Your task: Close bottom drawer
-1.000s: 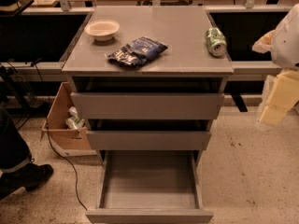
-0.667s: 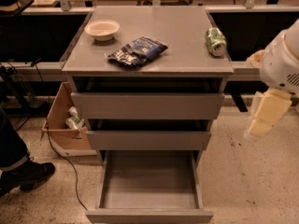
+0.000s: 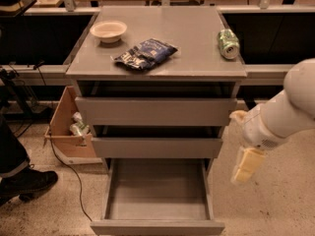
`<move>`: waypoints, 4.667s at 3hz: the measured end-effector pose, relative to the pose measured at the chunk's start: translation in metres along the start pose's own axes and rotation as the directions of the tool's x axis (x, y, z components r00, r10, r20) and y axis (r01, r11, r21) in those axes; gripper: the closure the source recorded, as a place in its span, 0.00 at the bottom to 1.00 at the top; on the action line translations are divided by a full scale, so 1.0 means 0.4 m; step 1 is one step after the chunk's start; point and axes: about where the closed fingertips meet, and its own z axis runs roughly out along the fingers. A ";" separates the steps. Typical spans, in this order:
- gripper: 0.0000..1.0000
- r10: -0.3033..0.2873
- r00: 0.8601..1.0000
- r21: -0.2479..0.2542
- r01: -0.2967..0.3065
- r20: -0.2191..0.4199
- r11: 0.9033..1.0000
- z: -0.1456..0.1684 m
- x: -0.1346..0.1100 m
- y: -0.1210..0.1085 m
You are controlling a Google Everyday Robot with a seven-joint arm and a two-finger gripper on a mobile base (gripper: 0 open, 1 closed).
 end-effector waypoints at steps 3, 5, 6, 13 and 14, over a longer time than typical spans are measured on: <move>0.00 0.000 0.999 -0.052 0.003 0.040 0.999 0.268 0.095 0.045; 0.00 0.087 0.992 -0.067 -0.081 0.095 0.994 0.667 0.276 0.084; 0.00 0.086 0.985 -0.110 -0.070 0.147 0.991 0.902 0.331 0.125; 0.40 0.097 0.932 -0.224 -0.018 0.349 0.975 1.453 0.329 0.139; 0.63 0.096 0.932 -0.221 -0.017 0.350 0.975 1.441 0.324 0.133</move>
Offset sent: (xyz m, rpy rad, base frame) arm -0.0019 0.0016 -0.0690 0.0339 0.0282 0.0459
